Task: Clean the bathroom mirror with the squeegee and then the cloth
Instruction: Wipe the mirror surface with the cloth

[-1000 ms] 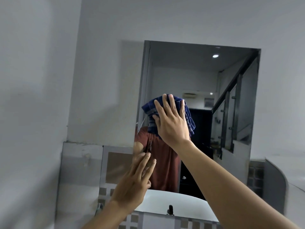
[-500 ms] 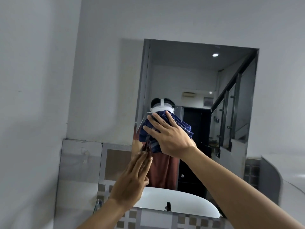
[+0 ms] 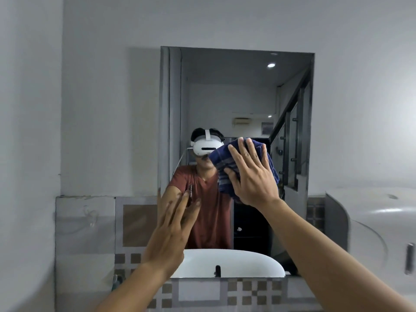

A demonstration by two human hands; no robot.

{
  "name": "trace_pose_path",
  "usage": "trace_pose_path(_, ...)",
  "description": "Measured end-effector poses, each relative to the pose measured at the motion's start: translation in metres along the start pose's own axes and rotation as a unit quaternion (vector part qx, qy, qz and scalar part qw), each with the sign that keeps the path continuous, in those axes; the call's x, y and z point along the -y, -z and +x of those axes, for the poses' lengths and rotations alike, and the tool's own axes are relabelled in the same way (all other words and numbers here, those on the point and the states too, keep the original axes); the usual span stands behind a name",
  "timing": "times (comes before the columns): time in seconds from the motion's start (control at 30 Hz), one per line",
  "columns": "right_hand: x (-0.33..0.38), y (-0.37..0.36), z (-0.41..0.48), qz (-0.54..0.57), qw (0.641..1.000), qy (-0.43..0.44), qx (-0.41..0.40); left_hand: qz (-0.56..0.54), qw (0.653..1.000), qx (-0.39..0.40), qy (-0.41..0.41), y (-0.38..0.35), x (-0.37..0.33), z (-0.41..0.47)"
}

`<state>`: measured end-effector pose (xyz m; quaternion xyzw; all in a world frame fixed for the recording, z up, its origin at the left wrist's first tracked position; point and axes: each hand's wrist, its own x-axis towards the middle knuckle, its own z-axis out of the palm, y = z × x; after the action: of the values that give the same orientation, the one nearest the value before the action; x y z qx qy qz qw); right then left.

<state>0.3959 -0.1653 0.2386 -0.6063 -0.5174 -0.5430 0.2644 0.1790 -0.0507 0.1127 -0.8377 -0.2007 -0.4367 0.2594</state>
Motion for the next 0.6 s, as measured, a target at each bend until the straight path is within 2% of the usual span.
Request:
trace_pose_path(0.23, -0.034, 0.01, -0.008, 0.0, 0.994, -0.107, -0.016, 0.052, 0.998, 0.011, -0.043, 0.007, 0.003, 0.01)
trace_pose_path(0.4, -0.052, 0.009, -0.025, -0.014, 0.986, -0.167, -0.007, 0.024, 0.998, 0.057, -0.024, 0.008, 0.006, 0.01)
trace_pose_path(0.6, -0.052, 0.002, -0.054, 0.001, 0.974, -0.227, -0.013, 0.0, 0.997, 0.076, -0.017, 0.01, 0.008, 0.012)
